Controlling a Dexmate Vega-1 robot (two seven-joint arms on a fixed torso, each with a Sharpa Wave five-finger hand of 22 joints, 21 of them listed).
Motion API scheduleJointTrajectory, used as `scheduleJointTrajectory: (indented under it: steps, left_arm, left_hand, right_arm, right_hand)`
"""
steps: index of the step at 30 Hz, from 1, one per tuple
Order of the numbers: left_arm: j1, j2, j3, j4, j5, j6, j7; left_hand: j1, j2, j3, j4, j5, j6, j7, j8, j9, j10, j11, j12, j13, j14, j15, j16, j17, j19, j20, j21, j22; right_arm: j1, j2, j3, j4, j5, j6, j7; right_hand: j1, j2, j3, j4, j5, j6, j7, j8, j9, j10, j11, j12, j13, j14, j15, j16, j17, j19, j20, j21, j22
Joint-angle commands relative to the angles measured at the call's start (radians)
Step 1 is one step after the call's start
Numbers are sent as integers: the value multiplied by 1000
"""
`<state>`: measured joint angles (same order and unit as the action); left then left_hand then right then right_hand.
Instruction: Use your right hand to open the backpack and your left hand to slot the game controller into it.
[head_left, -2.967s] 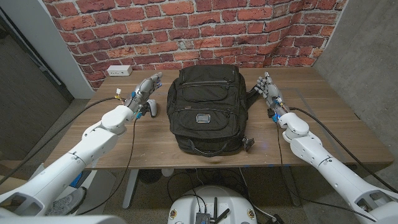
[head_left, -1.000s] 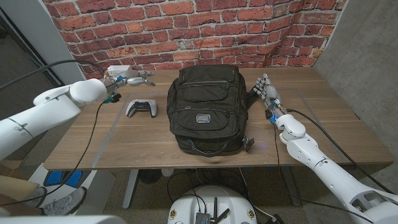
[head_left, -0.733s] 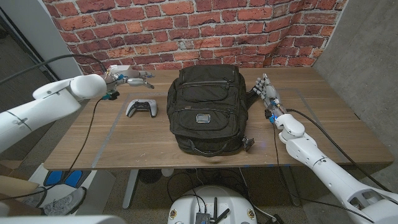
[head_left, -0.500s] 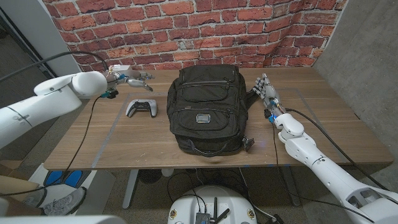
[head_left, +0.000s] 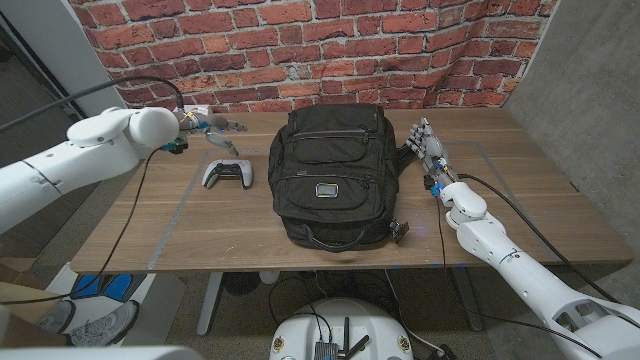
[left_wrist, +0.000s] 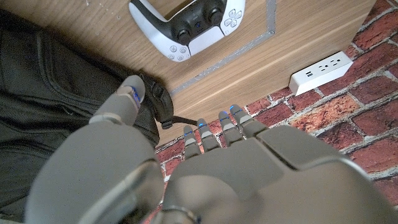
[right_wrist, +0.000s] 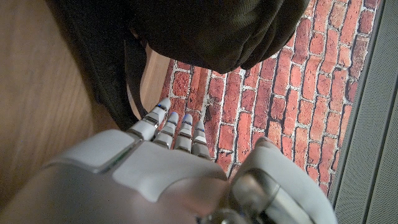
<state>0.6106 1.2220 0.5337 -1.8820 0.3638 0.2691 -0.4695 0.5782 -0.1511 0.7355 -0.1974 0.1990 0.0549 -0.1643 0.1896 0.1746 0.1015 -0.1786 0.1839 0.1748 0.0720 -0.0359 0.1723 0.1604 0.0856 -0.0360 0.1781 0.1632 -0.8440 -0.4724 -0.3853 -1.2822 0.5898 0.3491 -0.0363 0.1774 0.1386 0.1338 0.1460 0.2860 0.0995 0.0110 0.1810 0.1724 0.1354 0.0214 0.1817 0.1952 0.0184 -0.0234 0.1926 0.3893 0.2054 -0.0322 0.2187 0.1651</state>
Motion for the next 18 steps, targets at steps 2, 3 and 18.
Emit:
scheduleJointTrajectory:
  steps: [2, 3, 18]
  left_arm:
    - [-58, -37, 62, 10, 230, -30, -124]
    - [-59, -40, 63, 11, 243, -31, -130]
    - [-63, -80, 72, 61, 343, -84, -170]
  left_hand:
    - [22, 0, 3, 5, -4, -5, 1, 0, 4, -8, 0, 1, 2, -2, -139, -2, 5, 5, -75, 2, 0]
    - [23, -1, 3, 5, -4, -5, 2, 1, 4, -8, 0, 1, 2, -2, -139, -2, 5, 5, -76, 2, 0]
    - [79, -20, -20, 8, -16, -57, 40, 0, 4, -78, 16, -4, 2, -20, -119, 1, 5, -56, -52, -6, 0]
  right_arm:
    - [1, 1, -2, -3, -6, -4, -11]
    - [1, 1, -2, -4, -7, -5, -12]
    - [0, 0, -3, -13, -12, -13, -26]
  right_hand:
    - [-12, 23, 8, 3, 7, 1, -3, 4, 3, 2, -7, 9, 1, -3, -1, 4, 0, 11, 0, -3, 3]
    - [-12, 23, 8, 3, 7, 1, -3, 4, 3, 2, -7, 9, 1, -3, -2, 4, 0, 11, 0, -3, 3]
    - [-15, 23, 12, 2, 7, 1, -2, 4, 3, 2, -7, 10, -1, -3, -3, 5, -5, 12, 2, -7, 3]
